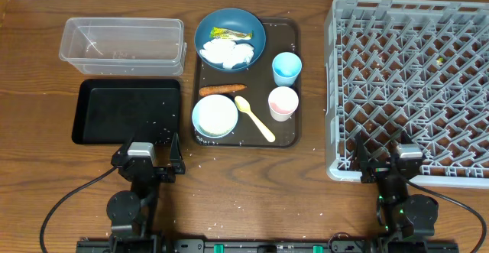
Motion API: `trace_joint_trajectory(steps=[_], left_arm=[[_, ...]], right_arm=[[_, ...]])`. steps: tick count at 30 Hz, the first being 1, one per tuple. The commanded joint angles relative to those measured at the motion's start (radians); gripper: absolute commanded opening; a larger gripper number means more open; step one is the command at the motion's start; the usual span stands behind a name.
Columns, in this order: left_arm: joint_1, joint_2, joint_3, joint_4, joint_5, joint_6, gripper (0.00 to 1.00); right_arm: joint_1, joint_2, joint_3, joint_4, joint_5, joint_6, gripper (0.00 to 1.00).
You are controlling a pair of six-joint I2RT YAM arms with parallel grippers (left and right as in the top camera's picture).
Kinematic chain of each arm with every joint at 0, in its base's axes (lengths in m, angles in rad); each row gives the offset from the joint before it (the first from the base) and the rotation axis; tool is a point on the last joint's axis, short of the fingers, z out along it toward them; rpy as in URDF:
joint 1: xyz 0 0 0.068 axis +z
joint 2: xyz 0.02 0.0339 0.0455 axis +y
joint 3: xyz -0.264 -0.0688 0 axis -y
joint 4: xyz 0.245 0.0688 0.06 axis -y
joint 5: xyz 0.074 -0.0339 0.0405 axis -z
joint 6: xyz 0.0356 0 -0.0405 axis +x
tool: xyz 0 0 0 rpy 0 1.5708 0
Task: Sort waste into correct bins and load items into the dishwasher rack
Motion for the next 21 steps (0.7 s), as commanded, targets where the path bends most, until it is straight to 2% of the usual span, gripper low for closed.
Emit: trace_joint_trajectory(steps=[1,7,13,18,21], left_arm=[[0.004,-0.006,-0.030,-0.013,0.000,-0.001,0.96],[0.004,-0.006,-0.030,-0.013,0.000,-0.001,0.96],[0.004,-0.006,-0.030,-0.013,0.000,-0.001,0.96],[0.004,-0.006,-0.030,-0.008,0.005,-0.001,0.97],[0.004,-0.006,-0.029,0.039,0.077,-0.002,0.96]], right_arm=[[0.016,-0.003,-0.003,-0.002,-0.003,0.013,0.99],[0.016,-0.003,-0.003,-0.002,-0.003,0.013,0.99],[0.015,-0.003,-0.003,-0.006,0.087,-0.041,0.99],[0.015,-0.003,-0.003,-0.006,0.052,0.032,0.99],[0.015,-0.003,-0.003,0.021,0.041,0.098,0.99]])
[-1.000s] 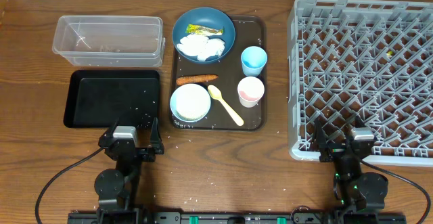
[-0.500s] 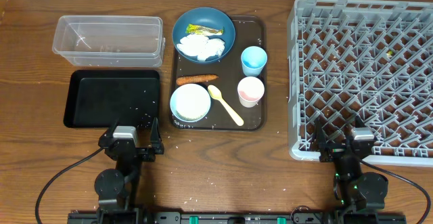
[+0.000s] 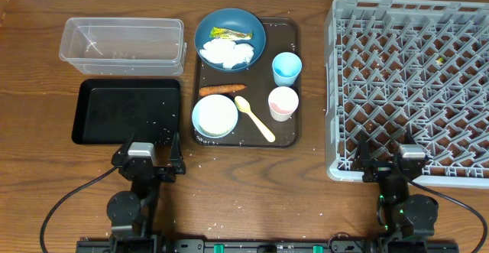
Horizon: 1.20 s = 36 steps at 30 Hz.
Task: Sort waste into correct bins and load items into the dishwasher rack
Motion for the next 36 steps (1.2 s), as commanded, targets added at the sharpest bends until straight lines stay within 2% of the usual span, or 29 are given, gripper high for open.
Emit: trace_joint_trajectory(steps=[1,3,6,10,17,23,27,31,36], left_arm=[[0.004,-0.006,-0.020,0.043,0.100,-0.002,0.96],[0.004,-0.006,0.004,0.076,0.158,-0.015,0.96],[0.004,0.015,0.078,0.073,0.159,-0.092,0.96],[0.004,0.133,0.222,0.046,0.201,-0.103,0.97],[0.002,0.533,0.601,-0.123,0.307,-0.103,0.97],[-0.068,0.869,0.936,-0.360,0.322,-0.102,0.97],[-0.169,1.055,1.106,-0.530,0.269,-0.076,0.96],[-0.310,1.198,1.184,-0.681,0.099,-0.077,0.97],[-0.462,1.341,1.185,-0.745,0.045,-0.076,0.97]], right_arm=[[0.015,-0.003,-0.003,0.035,-0.019,0.113,0.99],[0.015,-0.003,-0.003,0.083,-0.073,0.125,0.99],[0.015,-0.003,0.000,0.167,-0.185,0.117,0.99],[0.015,0.000,0.051,0.190,-0.248,0.117,0.99],[0.015,0.110,0.274,0.057,-0.252,0.074,0.99],[0.015,0.314,0.510,-0.116,-0.261,0.051,0.99],[0.015,0.463,0.651,-0.257,-0.278,0.036,0.99],[0.015,0.605,0.769,-0.405,-0.351,-0.082,0.99],[0.015,0.698,0.797,-0.418,-0.391,-0.082,0.99]])
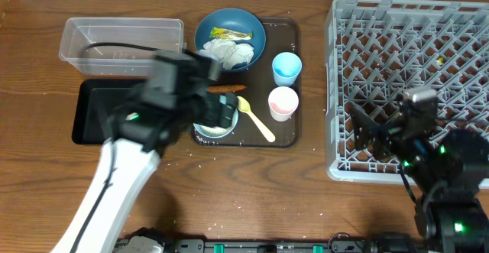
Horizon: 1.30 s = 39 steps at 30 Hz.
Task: Sort waste into correct bins and load items into the dishwasher rack
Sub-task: 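Reach the left gripper to the light-blue rice bowl and grasp its rim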
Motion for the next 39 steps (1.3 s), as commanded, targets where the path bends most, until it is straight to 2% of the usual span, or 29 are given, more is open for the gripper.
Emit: trace_joint_trajectory(steps=[1,10,19,22,28,32,39], left_arm=[[-0.075,0.086,0.018,-0.011,-0.069,0.017,0.97],[-0.119,0.331,0.017,0.045,-0.058,0.012,0.96],[-0.119,0.497,0.017,0.043,-0.060,0.008,0.73],[-0.119,0.510,0.016,0.043,-0.070,0.008,0.64],[-0.121,0.516,-0.005,0.048,-0.150,-0.004,0.54],[-0.121,0.516,-0.005,0.060,-0.161,-0.018,0.42],[-0.121,0.517,-0.016,0.090,-0.200,-0.018,0.41]], right_arm=[[0.015,0.034,0.022,-0.006,-0.064,-0.031,0.99],[0.015,0.060,0.022,-0.019,-0.112,-0.023,0.99],[0.015,0.060,0.022,-0.046,-0.111,-0.023,0.94],[0.015,0.060,0.022,-0.046,-0.111,-0.023,0.92],[0.015,0.060,0.022,-0.047,-0.111,-0.023,0.89],[0.015,0.060,0.022,-0.047,-0.111,-0.023,0.89],[0.015,0.060,0.022,-0.047,-0.111,-0.023,0.88]])
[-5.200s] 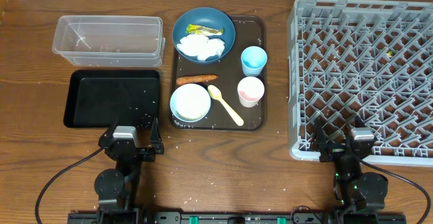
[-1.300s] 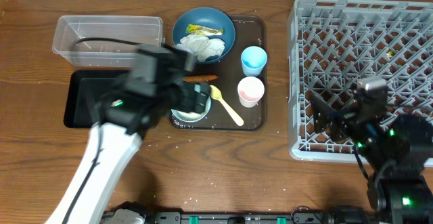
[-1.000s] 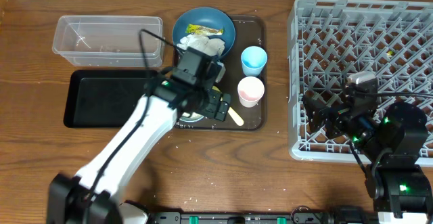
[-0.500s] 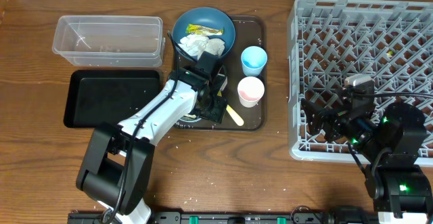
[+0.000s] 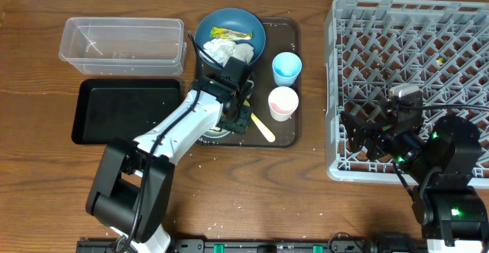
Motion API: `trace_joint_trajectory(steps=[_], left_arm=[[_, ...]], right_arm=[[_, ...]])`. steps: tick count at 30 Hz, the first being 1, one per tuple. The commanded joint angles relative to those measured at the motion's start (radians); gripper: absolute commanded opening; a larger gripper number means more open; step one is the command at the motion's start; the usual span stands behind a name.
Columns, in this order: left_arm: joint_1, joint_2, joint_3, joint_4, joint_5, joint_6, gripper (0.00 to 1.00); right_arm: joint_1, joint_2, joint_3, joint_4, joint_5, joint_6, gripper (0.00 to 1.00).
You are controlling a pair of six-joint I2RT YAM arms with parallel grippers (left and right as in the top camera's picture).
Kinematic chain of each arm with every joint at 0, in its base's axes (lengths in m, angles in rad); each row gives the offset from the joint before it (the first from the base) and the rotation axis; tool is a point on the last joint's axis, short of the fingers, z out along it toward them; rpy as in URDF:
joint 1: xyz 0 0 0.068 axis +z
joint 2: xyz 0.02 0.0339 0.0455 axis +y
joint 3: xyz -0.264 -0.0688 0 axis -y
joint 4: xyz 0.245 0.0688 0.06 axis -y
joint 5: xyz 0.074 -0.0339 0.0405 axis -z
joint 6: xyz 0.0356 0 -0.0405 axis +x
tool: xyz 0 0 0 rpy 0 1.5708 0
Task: Sort waste into correct bins and load items into the dishwasher rack
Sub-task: 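Reach the left gripper to the light-blue rice bowl and grasp its rim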
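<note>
A brown tray [image 5: 294, 31] holds a blue plate [image 5: 256, 31] with a yellow wrapper [image 5: 229, 33] and crumpled white tissue [image 5: 224, 52]. It also holds a blue cup [image 5: 286, 68], a pink cup [image 5: 283, 102] and a yellow spoon [image 5: 262, 128]. My left gripper [image 5: 238, 106] is low over the tray between the plate and the white bowl [image 5: 208, 135], which my arm mostly covers. The carrot is hidden beneath it, and the jaws cannot be read. My right gripper [image 5: 357, 137] hangs open and empty over the front left corner of the grey rack [image 5: 412, 69].
A clear plastic bin [image 5: 122, 45] stands at the back left, with a black tray bin [image 5: 126, 111] in front of it. The left arm crosses the black bin's right corner. The rack fills the right side of the table.
My left gripper has moved right and toward the back, from over the bowl's left side to the spot where the carrot lay. The carrot no longer shows. My right gripper has shifted slightly left.
Both arms first sat parked at the table's front edge, with the tray untouched. Then the left arm was out over the black bin and bowl, and the right over the rack's front left. Now the left gripper is down on the tray, covering the carrot.
</note>
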Motion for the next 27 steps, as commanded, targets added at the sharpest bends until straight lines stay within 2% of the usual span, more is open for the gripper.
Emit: trace_joint_trajectory(steps=[1,20,27], left_arm=[[-0.004,0.013,-0.016,0.003,-0.035,-0.006,0.41],[-0.004,0.013,-0.061,0.048,-0.035,-0.011,0.39],[-0.004,0.013,-0.057,0.050,-0.035,-0.063,0.09]], right_arm=[[0.015,0.000,0.020,-0.002,-0.013,-0.015,0.88],[0.015,0.000,0.020,-0.002,-0.013,-0.016,0.89],[0.015,0.000,0.020,-0.002,-0.013,-0.015,0.92]])
